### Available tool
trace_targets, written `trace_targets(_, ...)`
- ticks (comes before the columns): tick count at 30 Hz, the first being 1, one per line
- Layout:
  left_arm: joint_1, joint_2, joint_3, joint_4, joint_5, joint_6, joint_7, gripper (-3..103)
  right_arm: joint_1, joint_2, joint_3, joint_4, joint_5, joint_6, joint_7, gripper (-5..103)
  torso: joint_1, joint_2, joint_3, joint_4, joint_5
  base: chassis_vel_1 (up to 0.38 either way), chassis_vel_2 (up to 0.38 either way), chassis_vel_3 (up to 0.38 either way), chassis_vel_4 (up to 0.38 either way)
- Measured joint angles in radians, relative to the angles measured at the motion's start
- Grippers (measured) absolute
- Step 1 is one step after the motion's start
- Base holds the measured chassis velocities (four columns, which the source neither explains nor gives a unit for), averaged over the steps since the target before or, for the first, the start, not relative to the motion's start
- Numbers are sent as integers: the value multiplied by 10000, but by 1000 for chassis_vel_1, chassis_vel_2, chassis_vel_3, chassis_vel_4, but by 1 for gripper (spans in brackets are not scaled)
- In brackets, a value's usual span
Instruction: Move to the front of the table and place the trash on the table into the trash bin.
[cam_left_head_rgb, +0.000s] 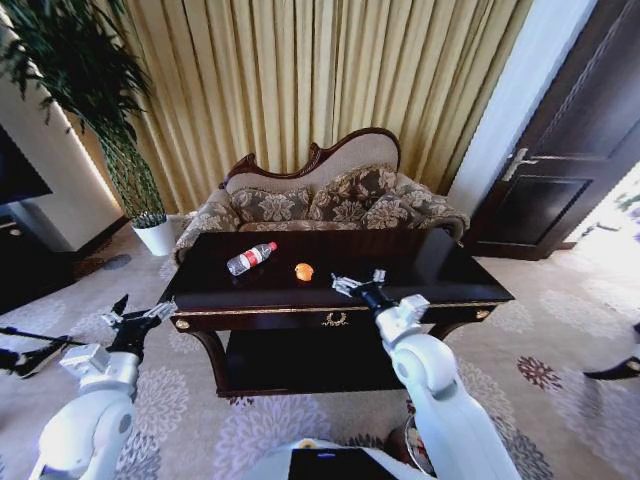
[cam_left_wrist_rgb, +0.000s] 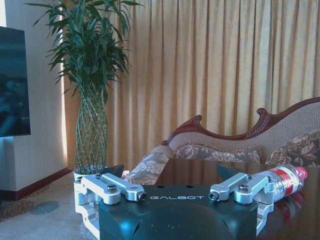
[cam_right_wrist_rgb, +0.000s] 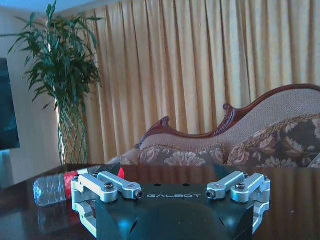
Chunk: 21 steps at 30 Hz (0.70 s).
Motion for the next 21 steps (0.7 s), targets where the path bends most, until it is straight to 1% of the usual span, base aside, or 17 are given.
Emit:
trace_targets(2, 27, -25, -11, -20, 8, -20, 0, 100, 168, -1, -132, -190, 3, 1, 11, 100, 0, 1, 0, -2, -1, 0, 0, 0, 0)
trace_targets(4, 92, -123, 3, -33, 109, -63, 29, 100, 494, 1, -487, -522, 4, 8, 15, 100, 0, 1, 0, -1, 0, 0, 0, 0, 0)
trace_targets(11, 100, -237, 107, -55, 224, -100, 88, 100, 1186, -92, -971, -788, 27, -65, 105, 100, 0, 1, 0, -2, -1, 0, 0, 0, 0)
trace_targets(16, 91, -284, 123, -52, 250, -104, 107, 100, 1976, -333, -1827, -953, 268, -331, 275, 100, 0, 1, 0, -1, -1, 0, 0, 0, 0)
trace_targets(17, 91, -284, 123, -52, 250, -104, 107, 100, 1976, -333, -1827, -953, 268, -331, 275, 100, 0, 1, 0, -1, -1, 0, 0, 0, 0)
trace_targets(21, 118, -358, 87, -39, 269, -118, 138, 100, 2438, -295, -2424, -1303, 269, -364, 323, 100, 0, 1, 0, -2, -1, 0, 0, 0, 0)
